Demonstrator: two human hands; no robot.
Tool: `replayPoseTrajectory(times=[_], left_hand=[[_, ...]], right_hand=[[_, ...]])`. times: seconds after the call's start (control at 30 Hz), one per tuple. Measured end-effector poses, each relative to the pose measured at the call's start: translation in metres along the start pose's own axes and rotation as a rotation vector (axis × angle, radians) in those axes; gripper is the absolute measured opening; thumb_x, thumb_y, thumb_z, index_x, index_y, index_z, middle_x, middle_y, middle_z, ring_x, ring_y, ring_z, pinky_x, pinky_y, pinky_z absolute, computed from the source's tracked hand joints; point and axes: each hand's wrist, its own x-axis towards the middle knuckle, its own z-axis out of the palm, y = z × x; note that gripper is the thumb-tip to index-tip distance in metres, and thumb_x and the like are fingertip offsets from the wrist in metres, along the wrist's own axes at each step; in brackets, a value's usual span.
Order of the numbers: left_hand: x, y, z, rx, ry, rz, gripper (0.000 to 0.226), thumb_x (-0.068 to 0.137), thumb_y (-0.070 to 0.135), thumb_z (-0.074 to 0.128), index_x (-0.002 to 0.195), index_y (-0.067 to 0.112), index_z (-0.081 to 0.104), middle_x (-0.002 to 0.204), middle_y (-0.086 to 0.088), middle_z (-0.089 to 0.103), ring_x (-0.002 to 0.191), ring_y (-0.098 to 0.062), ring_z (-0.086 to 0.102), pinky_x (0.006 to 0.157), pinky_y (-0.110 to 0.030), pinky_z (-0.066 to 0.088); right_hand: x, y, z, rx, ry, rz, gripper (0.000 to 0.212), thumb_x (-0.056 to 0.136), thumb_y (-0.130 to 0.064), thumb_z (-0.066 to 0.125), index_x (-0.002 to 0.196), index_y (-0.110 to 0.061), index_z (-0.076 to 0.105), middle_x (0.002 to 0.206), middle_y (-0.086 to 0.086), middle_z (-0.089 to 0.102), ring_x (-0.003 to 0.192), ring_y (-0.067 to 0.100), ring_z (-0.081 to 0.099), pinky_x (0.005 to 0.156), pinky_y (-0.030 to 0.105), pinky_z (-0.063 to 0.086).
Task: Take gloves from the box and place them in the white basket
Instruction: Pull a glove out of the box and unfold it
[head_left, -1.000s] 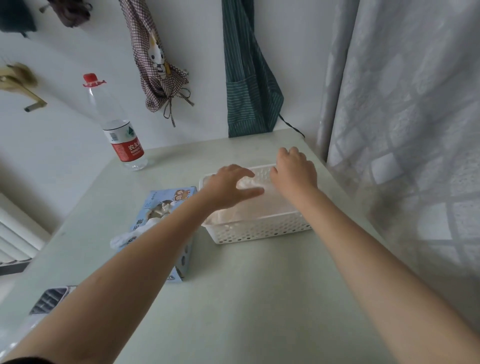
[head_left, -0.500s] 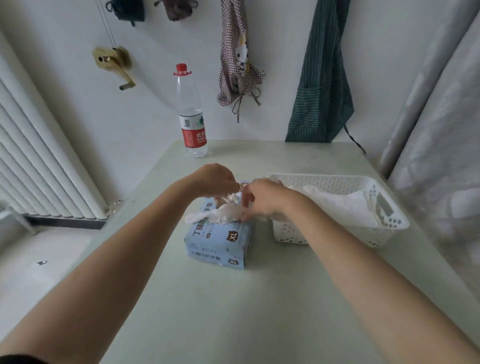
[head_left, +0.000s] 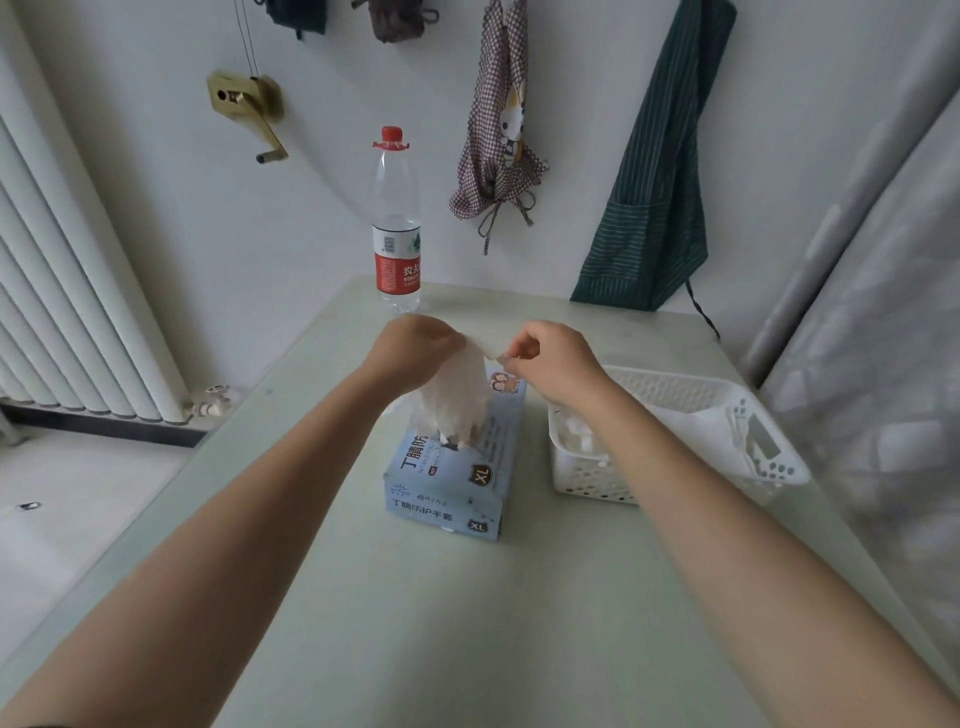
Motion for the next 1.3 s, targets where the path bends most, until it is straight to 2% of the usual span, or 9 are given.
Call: replayPoseTrajectory(times=[0.17,0.3,0.47,0.57,0.67,0.87,0.97,1.1,1.3], left_hand=[[0.001,0.002,-0.001,-0.079,0.053,0.039,0.018,0.091,0.022,0.064,0.104,0.015,0.075,0.098,0.004,0.069,0.089,-0.012,0.062,0.078,-0.025,0.046],[-0.001,0.001,0.000,-0.099,0.194,0.016,0.011,0.088,0.022,0.067,0.095,0.018,0.074,0.078,0.007,0.064,0.066,-0.007,0.053,0.066,-0.026,0.044],[-0.013,0.016,0.003,-0.301,-0.074,0.065,0.010,0.088,0.031,0.068,0.093,0.023,0.071,0.078,-0.001,0.067,0.063,-0.010,0.060,0.056,-0.024,0.046],[-0.013,0.014,0.008,-0.205,0.028,0.089,0.010,0.083,0.029,0.074,0.088,0.021,0.072,0.078,0.001,0.069,0.065,-0.009,0.063,0.056,-0.024,0.047],[-0.008,0.011,0.005,-0.248,0.137,0.031,0.009,0.087,0.019,0.067,0.089,0.013,0.074,0.074,0.002,0.071,0.061,-0.008,0.064,0.054,-0.019,0.043],[-0.013,0.015,0.007,-0.193,-0.039,0.106,0.017,0.081,0.030,0.078,0.093,0.020,0.071,0.077,0.001,0.067,0.054,-0.009,0.060,0.051,-0.018,0.044],[-0.012,0.015,0.013,-0.175,0.034,0.082,0.011,0.084,0.026,0.075,0.087,0.016,0.072,0.071,0.004,0.067,0.051,-0.010,0.058,0.059,-0.025,0.048],[-0.011,0.010,0.010,-0.215,0.092,0.019,0.012,0.088,0.023,0.070,0.094,0.014,0.076,0.060,0.012,0.064,0.044,0.000,0.055,0.045,-0.012,0.038],[-0.012,0.005,0.010,-0.209,0.081,-0.020,0.011,0.089,0.017,0.068,0.097,0.013,0.075,0.076,0.004,0.071,0.058,-0.009,0.065,0.051,-0.021,0.047]], right_hand=[[0.002,-0.008,-0.009,0.206,0.181,0.009,0.011,0.089,-0.023,0.064,0.091,-0.012,0.067,0.085,-0.004,0.063,0.077,0.011,0.056,0.064,0.018,0.042],[-0.001,-0.017,-0.018,0.292,0.139,0.010,0.016,0.090,-0.021,0.054,0.095,-0.008,0.063,0.087,-0.002,0.059,0.074,0.011,0.053,0.063,0.020,0.040],[-0.002,-0.021,-0.018,0.383,0.115,0.013,0.013,0.094,-0.024,0.057,0.091,-0.012,0.055,0.090,0.010,0.069,0.071,0.019,0.070,0.064,0.028,0.050],[-0.001,-0.019,-0.017,0.386,0.118,0.015,0.011,0.091,-0.019,0.062,0.088,-0.018,0.052,0.086,0.010,0.068,0.063,0.015,0.067,0.059,0.030,0.050],[-0.001,-0.014,-0.020,0.324,0.080,0.023,0.016,0.087,-0.016,0.065,0.099,-0.019,0.055,0.089,0.011,0.068,0.072,0.015,0.067,0.067,0.030,0.053],[-0.005,-0.013,-0.020,0.298,0.037,0.023,0.022,0.086,-0.009,0.061,0.104,-0.021,0.061,0.090,0.007,0.065,0.081,0.018,0.063,0.073,0.029,0.053],[-0.006,-0.014,-0.019,0.294,0.046,0.001,0.029,0.083,0.000,0.056,0.103,-0.021,0.061,0.085,0.000,0.058,0.075,0.013,0.057,0.069,0.024,0.048],[-0.006,-0.007,-0.020,0.210,0.056,0.027,0.030,0.083,0.002,0.053,0.101,-0.020,0.063,0.085,-0.002,0.057,0.076,0.012,0.054,0.063,0.022,0.046],[-0.003,0.000,-0.011,0.159,0.101,0.055,0.025,0.085,0.001,0.053,0.095,-0.016,0.068,0.081,-0.008,0.056,0.078,0.010,0.054,0.060,0.013,0.040]])
